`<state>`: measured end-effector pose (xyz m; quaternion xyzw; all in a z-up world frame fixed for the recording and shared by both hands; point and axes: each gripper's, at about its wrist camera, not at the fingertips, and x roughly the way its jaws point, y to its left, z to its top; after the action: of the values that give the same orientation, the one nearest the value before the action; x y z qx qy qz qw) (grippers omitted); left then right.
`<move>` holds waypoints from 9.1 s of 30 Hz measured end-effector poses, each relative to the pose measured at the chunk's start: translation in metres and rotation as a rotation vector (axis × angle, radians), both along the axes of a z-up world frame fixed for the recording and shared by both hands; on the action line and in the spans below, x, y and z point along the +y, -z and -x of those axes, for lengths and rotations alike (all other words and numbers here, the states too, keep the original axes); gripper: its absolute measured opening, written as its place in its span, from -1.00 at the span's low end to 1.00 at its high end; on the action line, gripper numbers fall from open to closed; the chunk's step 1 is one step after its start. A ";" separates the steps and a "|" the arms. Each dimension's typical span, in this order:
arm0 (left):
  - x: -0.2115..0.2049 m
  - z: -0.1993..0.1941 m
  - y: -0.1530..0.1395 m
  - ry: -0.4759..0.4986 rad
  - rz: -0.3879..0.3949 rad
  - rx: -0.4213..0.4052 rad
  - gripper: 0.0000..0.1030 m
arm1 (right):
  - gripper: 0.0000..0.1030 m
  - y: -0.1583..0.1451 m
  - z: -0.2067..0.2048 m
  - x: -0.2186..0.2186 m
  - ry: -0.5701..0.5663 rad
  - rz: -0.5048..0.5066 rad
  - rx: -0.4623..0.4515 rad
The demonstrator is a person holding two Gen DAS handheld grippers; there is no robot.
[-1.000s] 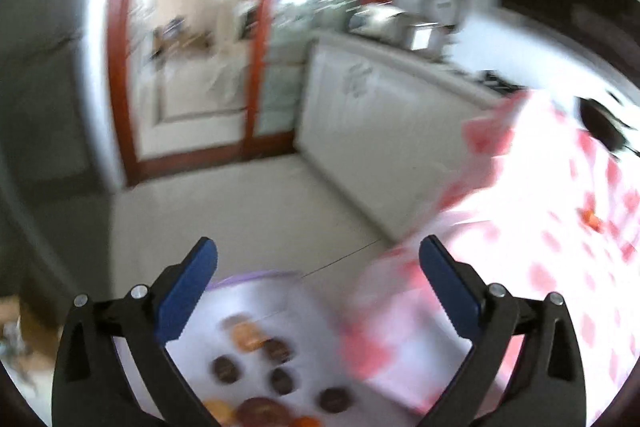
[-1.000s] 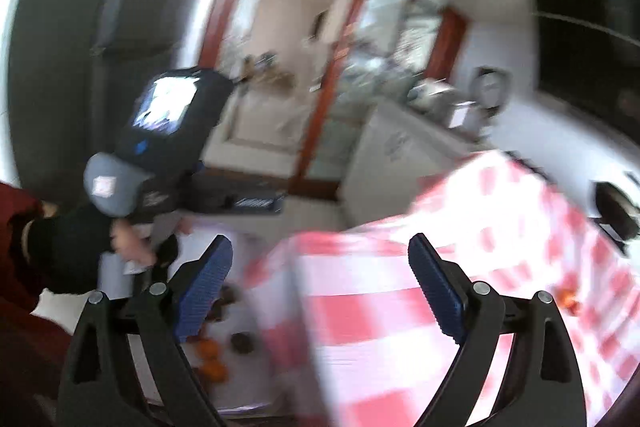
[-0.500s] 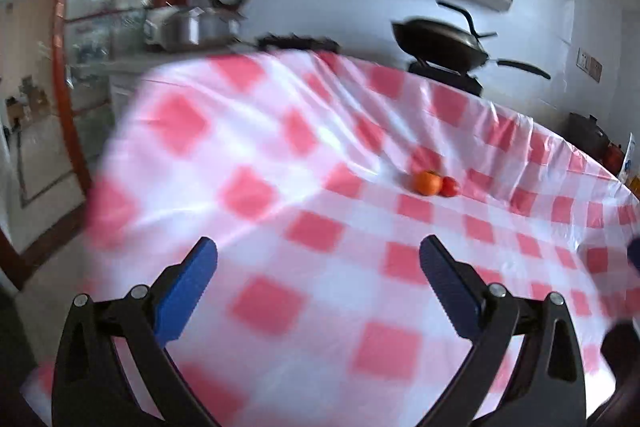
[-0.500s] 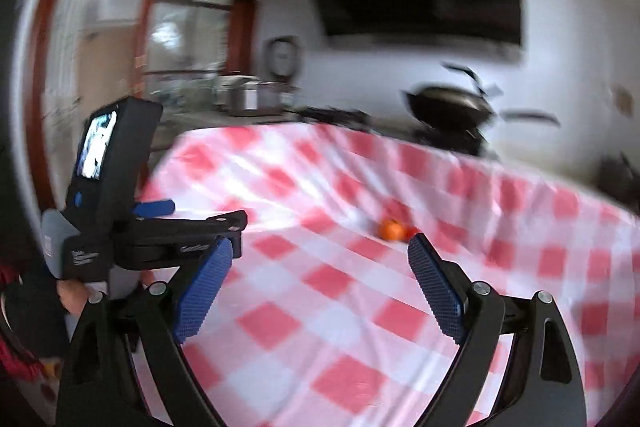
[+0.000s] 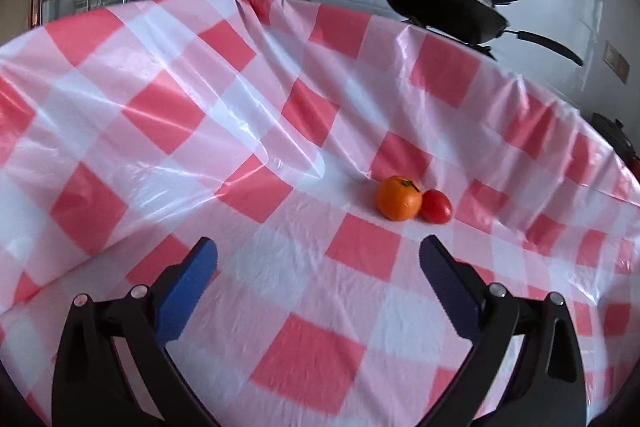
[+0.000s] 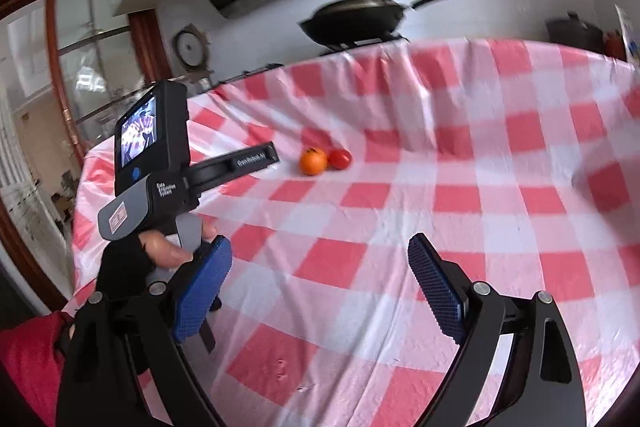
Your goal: Organize fruits
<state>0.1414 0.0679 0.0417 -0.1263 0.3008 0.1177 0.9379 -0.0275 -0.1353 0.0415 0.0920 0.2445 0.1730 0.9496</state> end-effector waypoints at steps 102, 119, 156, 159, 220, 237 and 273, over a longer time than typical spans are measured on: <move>0.005 0.033 0.016 0.222 0.087 0.043 -0.12 | -0.37 0.031 -0.200 -0.060 0.238 -0.299 0.205; 0.042 0.083 -0.002 0.129 0.097 -0.043 -0.12 | -0.37 0.027 -0.156 -0.054 0.218 -0.398 0.154; 0.224 0.437 -0.013 -0.181 -0.047 -0.069 -0.12 | -0.37 -0.025 0.159 0.200 -0.525 0.020 0.062; 0.250 0.459 -0.001 -0.233 -0.021 -0.036 -0.12 | -0.37 -0.020 0.182 0.226 -0.625 0.066 0.059; 0.372 0.503 0.202 -0.461 0.236 0.670 0.22 | 0.49 0.197 0.360 0.439 -1.326 0.928 0.411; 0.309 0.516 0.004 -0.489 -0.025 -0.077 0.96 | 0.69 0.082 0.353 0.379 -1.212 0.702 0.058; 0.230 0.511 0.038 -0.448 -0.197 0.251 0.97 | 0.69 0.014 0.288 0.313 -1.039 0.461 0.193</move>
<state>-0.3695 0.2979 0.0041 -0.0820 0.3665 0.3655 0.8517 -0.3152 0.1779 0.0270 -0.2342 0.3744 0.5500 0.7089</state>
